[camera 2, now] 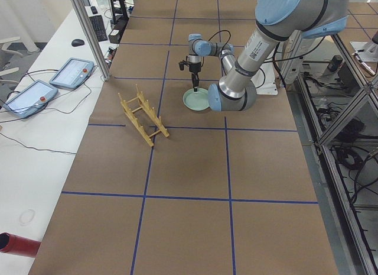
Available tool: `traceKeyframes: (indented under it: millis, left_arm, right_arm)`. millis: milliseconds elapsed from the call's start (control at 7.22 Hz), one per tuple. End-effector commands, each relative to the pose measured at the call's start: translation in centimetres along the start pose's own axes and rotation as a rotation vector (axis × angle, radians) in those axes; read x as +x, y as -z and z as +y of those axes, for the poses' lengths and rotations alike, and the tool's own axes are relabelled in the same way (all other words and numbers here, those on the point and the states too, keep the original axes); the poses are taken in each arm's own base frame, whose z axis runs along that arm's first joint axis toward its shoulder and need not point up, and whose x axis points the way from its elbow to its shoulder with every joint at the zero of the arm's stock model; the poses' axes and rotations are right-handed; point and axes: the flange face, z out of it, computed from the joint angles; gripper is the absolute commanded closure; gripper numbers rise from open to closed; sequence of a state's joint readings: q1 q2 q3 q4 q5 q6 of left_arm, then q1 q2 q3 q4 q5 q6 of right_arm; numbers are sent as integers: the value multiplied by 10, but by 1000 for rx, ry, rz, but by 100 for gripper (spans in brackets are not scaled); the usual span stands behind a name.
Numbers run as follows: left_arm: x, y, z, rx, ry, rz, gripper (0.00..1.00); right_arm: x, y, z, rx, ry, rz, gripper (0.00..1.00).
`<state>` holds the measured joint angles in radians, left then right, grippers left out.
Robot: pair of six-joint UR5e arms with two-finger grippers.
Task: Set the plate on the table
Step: 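Lower the plate flat onto the table and open the left gripper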
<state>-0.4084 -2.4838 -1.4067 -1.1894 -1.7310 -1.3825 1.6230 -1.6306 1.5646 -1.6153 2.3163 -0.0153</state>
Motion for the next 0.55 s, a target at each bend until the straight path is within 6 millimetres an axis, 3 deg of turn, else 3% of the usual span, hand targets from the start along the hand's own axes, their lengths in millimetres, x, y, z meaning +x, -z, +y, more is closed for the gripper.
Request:
traceKeyframes:
  millis: [0,138,277,415]
  left_arm:
    - [-22,48,-34,42,-46,94,0]
    - [-60,91,-73,96,-55,155,0]
    - [-115,146,-122,150,-45,222,0]
    - [-202,191,-172,173,-38,315,0]
  right_arm:
    - [0,0,0,0,0,0,0]
    - [1,-1,0,-1,-1,0,0]
    - [0,0,0,0,0,0,0]
    - [0,0,0,0,0,0,0]
